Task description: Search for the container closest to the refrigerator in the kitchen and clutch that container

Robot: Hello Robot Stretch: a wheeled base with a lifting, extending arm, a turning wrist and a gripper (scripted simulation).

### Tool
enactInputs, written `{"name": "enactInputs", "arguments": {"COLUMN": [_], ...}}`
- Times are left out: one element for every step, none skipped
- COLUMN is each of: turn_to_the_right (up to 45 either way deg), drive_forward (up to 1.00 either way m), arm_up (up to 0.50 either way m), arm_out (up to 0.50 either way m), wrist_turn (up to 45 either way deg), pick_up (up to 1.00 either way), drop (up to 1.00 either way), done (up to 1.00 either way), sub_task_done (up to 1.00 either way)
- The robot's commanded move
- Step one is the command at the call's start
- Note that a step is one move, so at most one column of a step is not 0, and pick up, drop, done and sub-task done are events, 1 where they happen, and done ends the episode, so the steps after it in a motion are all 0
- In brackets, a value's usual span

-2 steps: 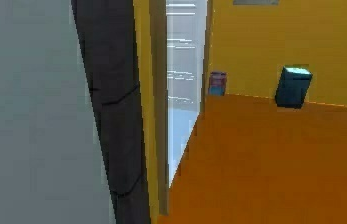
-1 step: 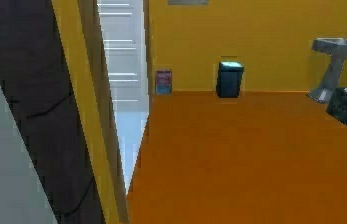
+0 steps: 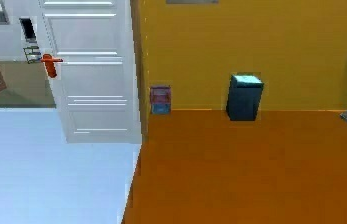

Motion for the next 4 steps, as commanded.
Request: {"name": "enactInputs", "arguments": {"turn_to_the_right": [-12.0,0.0,-39.0,0.0], "drive_forward": [0.0,0.6,0.0,1.0], "arm_up": [0.0,0.0,0.0,0.0], "arm_out": [0.0,0.0,0.0,0.0], "wrist_turn": [0.0,0.0,0.0,0.0], "pick_up": [0.0,0.0,0.0,0.0], "drop": [0.0,0.0,0.0,0.0], "done": [0.0,0.0,0.0,0.0], "sub_task_done": [0.0,0.0,0.0,0.0]}}
